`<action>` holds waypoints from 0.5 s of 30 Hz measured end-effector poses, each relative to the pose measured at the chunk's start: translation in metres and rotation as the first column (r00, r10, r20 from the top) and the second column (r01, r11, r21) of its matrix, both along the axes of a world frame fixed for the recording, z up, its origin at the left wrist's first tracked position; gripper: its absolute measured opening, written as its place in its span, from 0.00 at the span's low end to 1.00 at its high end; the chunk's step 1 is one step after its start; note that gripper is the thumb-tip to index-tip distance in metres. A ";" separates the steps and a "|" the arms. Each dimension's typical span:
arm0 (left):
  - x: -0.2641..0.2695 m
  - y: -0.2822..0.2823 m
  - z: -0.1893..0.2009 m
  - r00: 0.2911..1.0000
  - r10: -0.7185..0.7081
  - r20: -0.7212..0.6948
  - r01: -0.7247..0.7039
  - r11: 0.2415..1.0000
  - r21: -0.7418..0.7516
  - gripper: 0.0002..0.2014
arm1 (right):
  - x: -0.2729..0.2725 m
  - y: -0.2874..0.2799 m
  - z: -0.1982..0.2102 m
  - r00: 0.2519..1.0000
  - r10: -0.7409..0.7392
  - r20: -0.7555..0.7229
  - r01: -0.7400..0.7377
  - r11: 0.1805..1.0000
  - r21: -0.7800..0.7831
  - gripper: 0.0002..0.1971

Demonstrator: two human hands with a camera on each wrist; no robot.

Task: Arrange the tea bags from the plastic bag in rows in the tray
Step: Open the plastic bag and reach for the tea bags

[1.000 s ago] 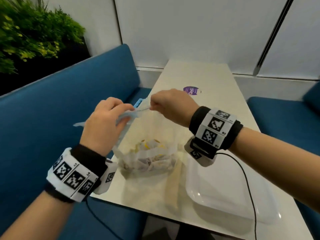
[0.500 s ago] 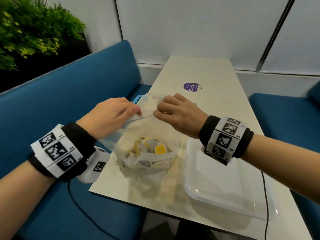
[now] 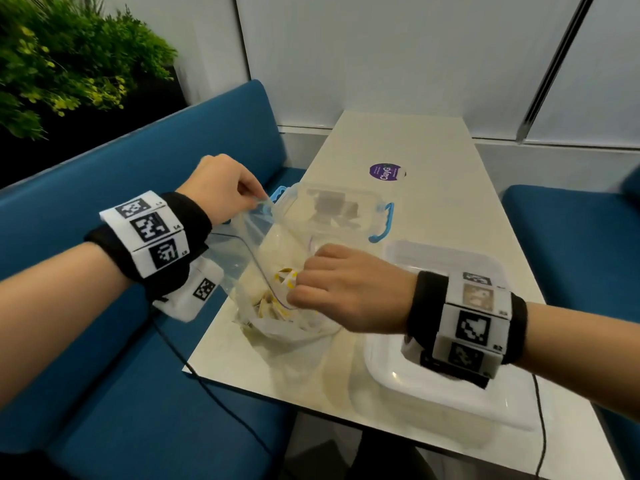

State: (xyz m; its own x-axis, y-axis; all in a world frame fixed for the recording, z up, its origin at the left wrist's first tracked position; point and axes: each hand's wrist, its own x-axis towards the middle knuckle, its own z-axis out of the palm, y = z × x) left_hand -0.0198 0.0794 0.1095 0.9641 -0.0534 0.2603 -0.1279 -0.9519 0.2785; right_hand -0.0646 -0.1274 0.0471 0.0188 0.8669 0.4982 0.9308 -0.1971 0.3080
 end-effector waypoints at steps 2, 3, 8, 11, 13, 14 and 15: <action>0.004 0.005 0.000 0.998 0.048 0.030 -0.048 0.999 -0.004 0.07 | -0.010 -0.002 -0.002 0.999 -0.012 -0.045 0.010 0.999 -0.047 0.12; 0.004 0.005 -0.001 0.998 0.054 0.037 -0.054 0.999 0.001 0.07 | -0.014 -0.003 -0.002 0.998 -0.023 -0.064 0.019 0.998 -0.067 0.12; -0.002 0.000 0.007 0.990 -0.084 -0.113 0.100 0.985 0.141 0.23 | -0.017 -0.008 0.007 0.989 -0.105 -0.102 0.090 0.985 -0.146 0.13; -0.021 -0.011 0.020 0.981 -0.089 -0.170 0.147 0.918 0.367 0.32 | -0.015 -0.009 0.009 0.980 -0.156 -0.120 0.140 0.981 -0.137 0.13; -0.038 -0.031 0.026 0.987 -0.162 -0.017 0.151 0.872 0.465 0.18 | -0.015 -0.009 0.010 0.978 -0.166 -0.124 0.150 0.980 -0.129 0.14; -0.048 -0.044 0.029 0.984 -0.180 0.007 0.157 0.877 0.454 0.11 | -0.015 -0.009 0.009 0.977 -0.167 -0.130 0.152 0.981 -0.119 0.16; -0.054 -0.055 0.029 0.983 -0.183 -0.034 0.178 0.874 0.452 0.06 | -0.015 -0.009 0.009 0.976 -0.169 -0.134 0.155 0.982 -0.110 0.18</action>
